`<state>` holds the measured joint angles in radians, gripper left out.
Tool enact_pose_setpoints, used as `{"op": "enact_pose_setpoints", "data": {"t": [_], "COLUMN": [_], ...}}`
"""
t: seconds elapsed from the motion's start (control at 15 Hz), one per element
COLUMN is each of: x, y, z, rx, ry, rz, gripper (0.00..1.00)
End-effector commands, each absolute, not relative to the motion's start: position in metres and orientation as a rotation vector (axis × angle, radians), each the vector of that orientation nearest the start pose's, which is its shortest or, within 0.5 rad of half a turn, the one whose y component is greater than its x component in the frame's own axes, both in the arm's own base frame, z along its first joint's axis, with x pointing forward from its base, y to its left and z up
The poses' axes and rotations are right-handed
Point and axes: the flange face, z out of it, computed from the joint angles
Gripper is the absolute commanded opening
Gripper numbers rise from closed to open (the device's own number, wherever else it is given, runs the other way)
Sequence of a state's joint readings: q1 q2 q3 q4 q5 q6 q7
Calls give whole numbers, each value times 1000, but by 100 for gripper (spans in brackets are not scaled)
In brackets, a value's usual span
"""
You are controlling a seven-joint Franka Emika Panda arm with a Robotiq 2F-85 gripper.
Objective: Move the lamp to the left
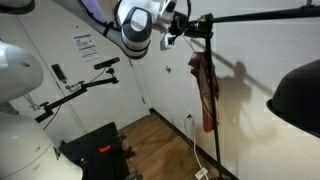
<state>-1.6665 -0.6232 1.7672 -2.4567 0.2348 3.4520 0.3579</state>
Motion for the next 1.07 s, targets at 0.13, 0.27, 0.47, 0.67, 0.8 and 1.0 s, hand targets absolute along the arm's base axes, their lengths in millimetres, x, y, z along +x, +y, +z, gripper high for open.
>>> {"op": "enact_pose_setpoints", "data": {"t": [0.13, 0.27, 0.47, 0.67, 0.8, 1.0], "x": [500, 489, 473, 460, 451, 440], "y": [70, 69, 67, 59, 54, 42], "z": [384, 388, 391, 394, 396, 399], "rx": [-2937, -2929, -2926, -2922, -2917, -2906], "ry": [264, 276, 295, 331, 361, 415], "rz": [-1723, -1730, -1734, -1736, -1740, -1735], "gripper": [7, 7, 7, 8, 8, 8]}}
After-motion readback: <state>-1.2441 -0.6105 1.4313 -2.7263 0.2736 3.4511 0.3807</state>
